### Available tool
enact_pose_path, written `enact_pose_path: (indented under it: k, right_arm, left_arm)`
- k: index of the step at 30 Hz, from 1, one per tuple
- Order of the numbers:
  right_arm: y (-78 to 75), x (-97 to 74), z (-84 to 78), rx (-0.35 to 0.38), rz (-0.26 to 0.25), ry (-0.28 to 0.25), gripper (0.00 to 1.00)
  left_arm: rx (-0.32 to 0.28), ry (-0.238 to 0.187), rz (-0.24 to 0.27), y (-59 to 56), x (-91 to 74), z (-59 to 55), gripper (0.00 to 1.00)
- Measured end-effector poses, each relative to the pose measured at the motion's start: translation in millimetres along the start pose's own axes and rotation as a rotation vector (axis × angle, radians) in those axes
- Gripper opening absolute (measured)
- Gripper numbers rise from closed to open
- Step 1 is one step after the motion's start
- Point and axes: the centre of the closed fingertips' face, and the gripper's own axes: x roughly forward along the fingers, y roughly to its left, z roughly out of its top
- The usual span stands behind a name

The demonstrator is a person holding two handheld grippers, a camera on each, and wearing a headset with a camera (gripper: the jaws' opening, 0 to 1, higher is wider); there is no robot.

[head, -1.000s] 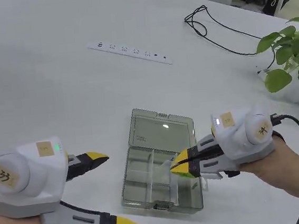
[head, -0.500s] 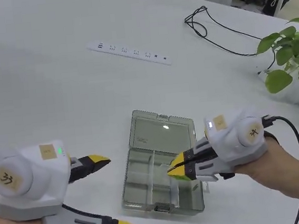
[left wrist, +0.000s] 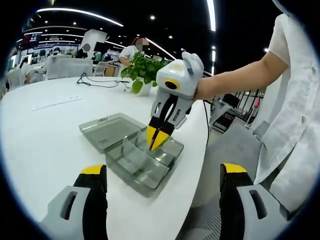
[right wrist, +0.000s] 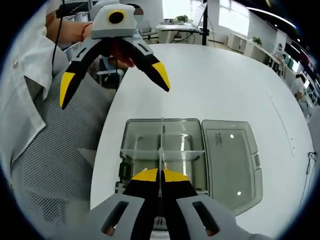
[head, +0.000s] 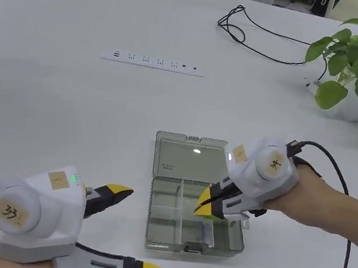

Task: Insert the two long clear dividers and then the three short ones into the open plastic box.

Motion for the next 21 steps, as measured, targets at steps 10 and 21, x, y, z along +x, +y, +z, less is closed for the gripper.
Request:
enact_pose_path:
  k: [10, 21]
  right_arm:
    - [0.6, 5.8, -5.2, -0.008, 0.005, 0.04, 0.03]
    - [1.5, 5.0, -4.9, 0.024, -0.001, 0.032, 0.07]
  left_arm:
    - [-0.003, -0.003, -0.001, 0.8, -0.3, -0.8, 0.95]
    - [0.001, 0.0, -0.006, -0.4, 1.6, -0.6, 0.96]
